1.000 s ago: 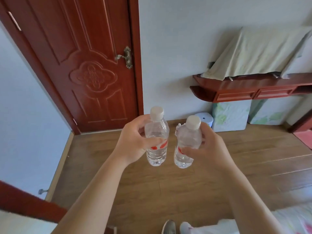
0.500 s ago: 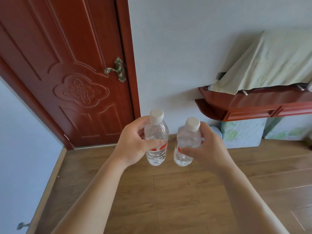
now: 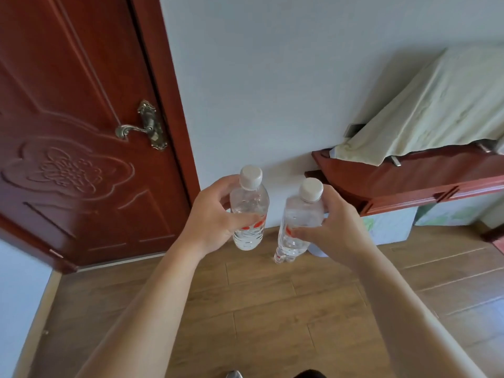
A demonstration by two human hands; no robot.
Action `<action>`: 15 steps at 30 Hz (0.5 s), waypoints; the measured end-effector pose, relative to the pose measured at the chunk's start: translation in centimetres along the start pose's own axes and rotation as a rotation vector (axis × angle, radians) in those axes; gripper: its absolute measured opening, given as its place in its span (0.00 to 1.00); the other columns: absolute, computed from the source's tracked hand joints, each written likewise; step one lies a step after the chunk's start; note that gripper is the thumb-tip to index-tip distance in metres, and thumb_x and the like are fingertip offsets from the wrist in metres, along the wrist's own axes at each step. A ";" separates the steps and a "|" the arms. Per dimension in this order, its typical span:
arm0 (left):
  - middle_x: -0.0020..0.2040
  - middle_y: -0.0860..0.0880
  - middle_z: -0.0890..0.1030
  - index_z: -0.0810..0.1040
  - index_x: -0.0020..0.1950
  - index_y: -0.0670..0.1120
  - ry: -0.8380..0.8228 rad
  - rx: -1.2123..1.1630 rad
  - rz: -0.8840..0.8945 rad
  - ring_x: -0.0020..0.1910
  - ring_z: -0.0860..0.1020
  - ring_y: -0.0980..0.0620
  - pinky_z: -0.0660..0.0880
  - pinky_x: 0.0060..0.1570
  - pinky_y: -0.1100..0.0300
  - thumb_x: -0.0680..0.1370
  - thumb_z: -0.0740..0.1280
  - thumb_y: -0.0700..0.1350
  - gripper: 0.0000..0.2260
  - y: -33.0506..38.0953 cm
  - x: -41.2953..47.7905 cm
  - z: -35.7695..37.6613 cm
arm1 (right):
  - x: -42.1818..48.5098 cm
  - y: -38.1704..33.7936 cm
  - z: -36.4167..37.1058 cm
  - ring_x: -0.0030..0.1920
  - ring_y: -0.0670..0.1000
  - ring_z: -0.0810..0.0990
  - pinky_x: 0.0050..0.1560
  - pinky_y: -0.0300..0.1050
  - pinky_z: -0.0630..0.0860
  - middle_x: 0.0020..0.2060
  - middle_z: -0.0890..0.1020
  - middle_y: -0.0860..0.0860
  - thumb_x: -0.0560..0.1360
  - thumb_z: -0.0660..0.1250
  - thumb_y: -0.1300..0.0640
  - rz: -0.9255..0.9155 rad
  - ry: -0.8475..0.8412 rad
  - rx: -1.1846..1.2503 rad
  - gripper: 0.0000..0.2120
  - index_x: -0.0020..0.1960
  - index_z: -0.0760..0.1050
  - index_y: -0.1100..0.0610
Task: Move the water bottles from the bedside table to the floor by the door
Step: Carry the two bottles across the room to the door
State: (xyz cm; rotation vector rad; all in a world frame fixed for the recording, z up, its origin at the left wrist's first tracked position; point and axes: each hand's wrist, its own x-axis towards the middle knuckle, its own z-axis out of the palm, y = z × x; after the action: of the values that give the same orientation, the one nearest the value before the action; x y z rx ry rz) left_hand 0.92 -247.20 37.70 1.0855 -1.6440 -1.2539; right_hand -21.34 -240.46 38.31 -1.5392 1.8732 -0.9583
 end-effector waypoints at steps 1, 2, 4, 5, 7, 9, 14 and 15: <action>0.56 0.53 0.84 0.79 0.63 0.51 -0.008 0.000 -0.008 0.56 0.82 0.54 0.77 0.61 0.46 0.67 0.80 0.37 0.26 -0.3 1.5 0.1 | 1.4 0.3 -0.1 0.48 0.39 0.78 0.44 0.40 0.73 0.46 0.80 0.40 0.62 0.80 0.53 0.009 -0.005 0.002 0.28 0.58 0.71 0.42; 0.56 0.53 0.84 0.79 0.63 0.51 -0.015 0.005 -0.017 0.57 0.82 0.53 0.77 0.61 0.46 0.67 0.80 0.37 0.26 -0.7 3.0 0.3 | 2.9 0.7 -0.3 0.48 0.39 0.78 0.44 0.39 0.73 0.46 0.80 0.40 0.62 0.80 0.53 0.018 -0.011 0.005 0.28 0.58 0.72 0.43; 0.56 0.53 0.84 0.80 0.62 0.52 -0.017 0.011 -0.035 0.57 0.82 0.53 0.76 0.62 0.45 0.67 0.80 0.38 0.26 -1.5 5.7 0.9 | 5.8 1.8 -0.3 0.48 0.39 0.78 0.42 0.36 0.70 0.46 0.80 0.40 0.62 0.80 0.53 0.033 -0.027 0.015 0.28 0.58 0.72 0.44; 0.56 0.53 0.84 0.80 0.62 0.53 -0.011 0.015 -0.046 0.57 0.82 0.53 0.76 0.62 0.45 0.67 0.80 0.38 0.26 -2.0 7.0 1.2 | 7.2 2.5 -0.3 0.48 0.39 0.78 0.42 0.34 0.69 0.46 0.80 0.40 0.63 0.80 0.52 0.039 -0.038 0.021 0.28 0.57 0.72 0.44; 0.56 0.53 0.84 0.80 0.62 0.52 0.014 0.017 -0.072 0.57 0.82 0.53 0.76 0.62 0.45 0.67 0.80 0.37 0.26 -3.1 9.6 2.1 | 10.2 4.2 -0.2 0.48 0.38 0.78 0.42 0.34 0.69 0.46 0.80 0.40 0.63 0.80 0.52 0.042 -0.071 0.037 0.28 0.58 0.72 0.44; 0.56 0.53 0.84 0.79 0.62 0.52 0.039 0.027 -0.103 0.56 0.82 0.53 0.76 0.62 0.45 0.67 0.80 0.36 0.26 -4.3 11.9 3.2 | 13.2 6.0 -0.1 0.48 0.39 0.78 0.43 0.34 0.71 0.47 0.80 0.40 0.63 0.80 0.53 0.049 -0.116 0.056 0.29 0.59 0.72 0.45; 0.57 0.55 0.83 0.78 0.63 0.51 0.094 0.081 -0.176 0.57 0.81 0.55 0.76 0.62 0.46 0.66 0.81 0.37 0.28 -7.5 17.7 6.4 | 20.8 10.6 0.0 0.48 0.40 0.78 0.42 0.35 0.72 0.48 0.80 0.40 0.64 0.79 0.53 0.058 -0.219 0.089 0.28 0.60 0.71 0.43; 0.57 0.55 0.83 0.78 0.63 0.52 0.107 0.084 -0.191 0.57 0.81 0.54 0.76 0.62 0.46 0.66 0.81 0.37 0.28 -8.3 18.6 6.9 | 22.1 11.5 0.2 0.49 0.39 0.79 0.43 0.35 0.73 0.48 0.80 0.40 0.64 0.78 0.53 0.059 -0.238 0.095 0.28 0.60 0.71 0.42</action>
State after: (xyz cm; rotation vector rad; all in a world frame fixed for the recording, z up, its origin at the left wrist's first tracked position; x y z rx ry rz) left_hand -10.19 -263.82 29.80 1.3641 -1.5527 -1.2322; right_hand -32.77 -260.98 29.88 -1.4635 1.6728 -0.7884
